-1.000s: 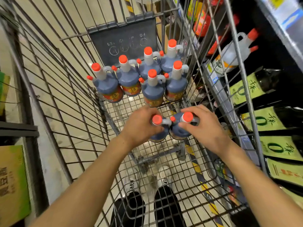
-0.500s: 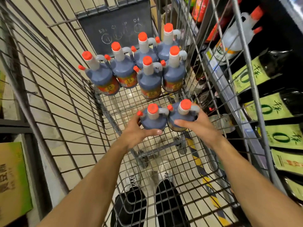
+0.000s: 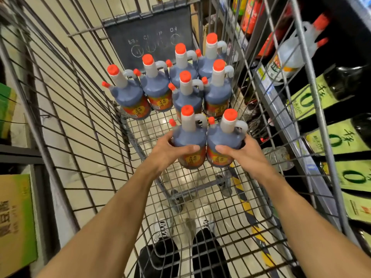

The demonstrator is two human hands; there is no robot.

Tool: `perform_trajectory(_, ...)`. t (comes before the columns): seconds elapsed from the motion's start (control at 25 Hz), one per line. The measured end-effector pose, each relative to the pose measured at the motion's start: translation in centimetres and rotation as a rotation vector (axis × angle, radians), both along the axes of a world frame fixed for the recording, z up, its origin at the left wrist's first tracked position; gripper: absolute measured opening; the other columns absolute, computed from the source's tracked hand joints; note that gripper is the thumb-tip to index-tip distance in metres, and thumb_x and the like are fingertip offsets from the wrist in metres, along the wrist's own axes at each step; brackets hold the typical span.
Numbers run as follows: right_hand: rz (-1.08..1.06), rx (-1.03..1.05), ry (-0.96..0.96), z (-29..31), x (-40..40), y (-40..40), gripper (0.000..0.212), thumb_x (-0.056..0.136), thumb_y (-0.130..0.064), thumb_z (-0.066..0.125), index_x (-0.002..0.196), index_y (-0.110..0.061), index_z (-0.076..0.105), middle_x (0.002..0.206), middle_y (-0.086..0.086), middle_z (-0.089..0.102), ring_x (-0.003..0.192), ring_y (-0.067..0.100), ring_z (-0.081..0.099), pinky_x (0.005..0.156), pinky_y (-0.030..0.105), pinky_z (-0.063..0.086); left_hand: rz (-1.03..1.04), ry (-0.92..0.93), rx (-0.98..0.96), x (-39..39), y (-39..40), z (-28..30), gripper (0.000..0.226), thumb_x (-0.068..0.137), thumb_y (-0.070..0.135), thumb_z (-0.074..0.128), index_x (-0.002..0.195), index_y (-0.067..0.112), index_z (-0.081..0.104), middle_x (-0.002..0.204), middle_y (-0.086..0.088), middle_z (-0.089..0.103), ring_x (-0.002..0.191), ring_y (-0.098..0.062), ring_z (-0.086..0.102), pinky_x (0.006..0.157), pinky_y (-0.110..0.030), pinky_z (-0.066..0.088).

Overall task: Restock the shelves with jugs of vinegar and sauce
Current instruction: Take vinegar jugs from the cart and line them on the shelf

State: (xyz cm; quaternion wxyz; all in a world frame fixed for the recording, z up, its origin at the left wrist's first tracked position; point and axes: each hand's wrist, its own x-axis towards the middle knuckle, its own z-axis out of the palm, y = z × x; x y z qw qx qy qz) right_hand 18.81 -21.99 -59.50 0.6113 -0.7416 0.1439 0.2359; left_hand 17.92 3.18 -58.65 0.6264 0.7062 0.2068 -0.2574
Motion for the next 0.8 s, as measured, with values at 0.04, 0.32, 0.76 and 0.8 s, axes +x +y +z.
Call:
perform_trajectory(0.04,-0.021,0.03,0.004,0.2,-0.1,0.0,0.064,0.051,-0.056,0.092,0.107,-0.038,0.065,0.099,-0.03,0.076,0.096,-0.008,0.071,0.073,0.011,0.056,-0.007,0.005,-0.006,0.1,-0.1,0.4,0.096,0.049,0.05,0.099,0.134,0.024,0.062,0.115,0.011,0.075,0.098,-0.002,0.073,0.083,-0.023,0.06)
perform_trajectory(0.32,-0.099,0.193,-0.004,5.7,-1.8,-0.4,0.068,0.067,-0.057,0.087,0.125,-0.027,0.067,0.115,-0.009,0.078,0.105,0.011,0.075,0.076,0.017,0.059,0.018,-0.003,-0.044,-0.8,-1.2,5.5,0.09,0.042,0.059,0.088,0.122,0.028,0.059,0.109,0.015,0.073,0.094,-0.005,0.073,0.074,-0.02,0.056)
perform_trajectory(0.76,-0.365,0.334,-0.151,25.8,-9.0,1.9,0.058,0.064,-0.047,0.083,0.119,-0.031,0.075,0.11,0.006,0.08,0.093,0.025,0.079,0.066,0.031,0.063,-0.153,-0.107,-0.383,-3.6,-0.6,23.8,0.069,0.065,0.047,0.086,0.126,0.02,0.07,0.114,-0.005,0.078,0.1,-0.026,0.077,0.073,-0.031,0.062)
perform_trajectory(0.8,-0.381,0.314,-0.162,28.0,-10.1,1.9,0.063,0.064,-0.047,0.084,0.123,-0.026,0.073,0.111,0.008,0.08,0.094,0.026,0.079,0.067,0.031,0.063,-0.191,-0.11,-0.418,-4.1,-0.7,25.6,0.066,0.067,0.044,0.086,0.126,0.019,0.07,0.115,-0.007,0.078,0.101,-0.027,0.077,0.073,-0.032,0.062)
